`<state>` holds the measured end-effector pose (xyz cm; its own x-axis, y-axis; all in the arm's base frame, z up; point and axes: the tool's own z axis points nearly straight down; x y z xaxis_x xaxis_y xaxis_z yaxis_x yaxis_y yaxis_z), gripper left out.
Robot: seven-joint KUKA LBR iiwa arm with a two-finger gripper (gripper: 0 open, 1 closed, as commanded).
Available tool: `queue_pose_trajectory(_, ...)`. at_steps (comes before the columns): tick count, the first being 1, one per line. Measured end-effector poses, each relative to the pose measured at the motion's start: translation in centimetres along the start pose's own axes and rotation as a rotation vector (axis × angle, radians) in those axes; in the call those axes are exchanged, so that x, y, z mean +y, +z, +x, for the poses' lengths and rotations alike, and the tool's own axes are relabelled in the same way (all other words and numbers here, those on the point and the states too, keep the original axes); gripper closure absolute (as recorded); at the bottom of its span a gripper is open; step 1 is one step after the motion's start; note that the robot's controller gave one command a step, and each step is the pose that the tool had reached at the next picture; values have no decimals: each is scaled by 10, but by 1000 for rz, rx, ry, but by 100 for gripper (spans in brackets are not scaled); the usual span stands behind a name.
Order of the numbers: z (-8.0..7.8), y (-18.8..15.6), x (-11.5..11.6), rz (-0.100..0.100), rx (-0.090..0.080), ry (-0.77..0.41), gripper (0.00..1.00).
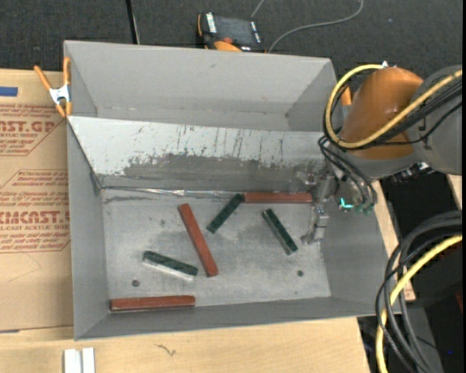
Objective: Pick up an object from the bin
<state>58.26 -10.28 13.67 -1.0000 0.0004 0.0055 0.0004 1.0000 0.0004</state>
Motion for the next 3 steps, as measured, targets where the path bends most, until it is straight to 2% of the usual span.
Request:
queue_pose_trajectory(1, -6, 70, 36, -2, -6, 68, 0)
queue_pose_trajectory(2, -2, -56, 81, -2, -16, 81, 0)
queue_pose_trajectory(3, -7, -26, 133, -3, -5, 103, 0)
